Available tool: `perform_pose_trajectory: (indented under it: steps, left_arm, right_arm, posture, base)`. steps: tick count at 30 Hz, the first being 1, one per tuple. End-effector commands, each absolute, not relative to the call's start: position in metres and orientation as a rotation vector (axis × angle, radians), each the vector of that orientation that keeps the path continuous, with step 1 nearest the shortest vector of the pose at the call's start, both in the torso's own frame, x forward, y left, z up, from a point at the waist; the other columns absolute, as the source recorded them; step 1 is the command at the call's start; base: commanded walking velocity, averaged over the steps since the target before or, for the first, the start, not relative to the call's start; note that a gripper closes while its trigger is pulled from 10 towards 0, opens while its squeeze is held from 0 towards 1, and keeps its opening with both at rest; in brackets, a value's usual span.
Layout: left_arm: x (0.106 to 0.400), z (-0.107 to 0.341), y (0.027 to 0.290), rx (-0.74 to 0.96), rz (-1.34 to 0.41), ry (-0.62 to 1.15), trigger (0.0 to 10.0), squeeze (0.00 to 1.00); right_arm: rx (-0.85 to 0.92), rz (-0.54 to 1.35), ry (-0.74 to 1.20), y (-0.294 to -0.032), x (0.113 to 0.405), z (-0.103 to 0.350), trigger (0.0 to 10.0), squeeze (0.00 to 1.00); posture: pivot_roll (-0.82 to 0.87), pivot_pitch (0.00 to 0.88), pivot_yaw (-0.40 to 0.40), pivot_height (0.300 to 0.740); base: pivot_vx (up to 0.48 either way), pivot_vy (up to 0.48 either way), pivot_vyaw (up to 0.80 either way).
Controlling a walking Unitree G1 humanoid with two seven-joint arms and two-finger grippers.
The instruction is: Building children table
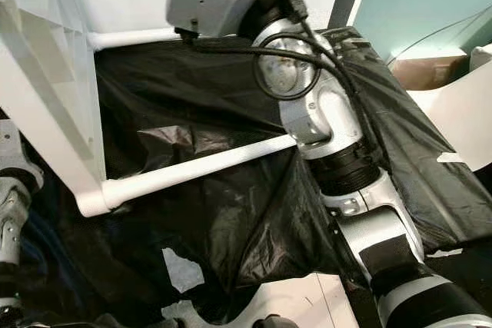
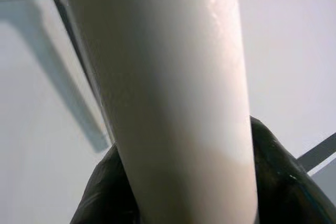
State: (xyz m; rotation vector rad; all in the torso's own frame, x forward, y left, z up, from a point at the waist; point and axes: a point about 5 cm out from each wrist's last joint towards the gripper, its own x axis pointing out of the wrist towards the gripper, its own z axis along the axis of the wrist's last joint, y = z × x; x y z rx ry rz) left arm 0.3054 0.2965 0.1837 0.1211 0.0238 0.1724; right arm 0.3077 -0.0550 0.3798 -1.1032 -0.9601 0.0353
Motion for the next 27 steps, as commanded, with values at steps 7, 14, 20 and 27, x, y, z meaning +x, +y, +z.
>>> perform_pose_trajectory:
  steps: [7, 14, 20, 27]
  left_arm:
    - [0.317, 0.178, 0.283, 0.107, 0.13, 0.031, 10.0, 0.0]
    - [0.321, 0.173, 0.276, 0.085, 0.123, 0.032, 10.0, 0.0]
    - [0.322, 0.168, 0.274, 0.073, 0.125, 0.035, 10.0, 0.0]
    - [0.325, 0.165, 0.271, 0.059, 0.12, 0.033, 10.0, 0.0]
  right_arm:
    - [-0.821, 0.0, -0.717, -0.09, 0.322, 0.401, 0.0, 0.0]
    - [-0.672, -0.12, -0.616, -0.127, 0.329, 0.423, 0.0, 0.0]
    - [-0.505, -0.227, -0.591, -0.153, 0.325, 0.438, 0.0, 0.0]
    - [-0.346, -0.397, -0.596, -0.181, 0.314, 0.445, 0.0, 0.0]
  posture:
    - [0.0, 0.097, -0.007, 0.74]
    - [-0.03, 0.083, -0.01, 0.74]
    - [-0.05, 0.07, -0.013, 0.74]
    - [-0.07, 0.065, -0.009, 0.74]
  base:
    - [0.0, 0.0, 0.0]
    - [0.0, 0.0, 0.0]
    - [0.0, 0.0, 0.0]
    - [0.0, 0.0, 0.0]
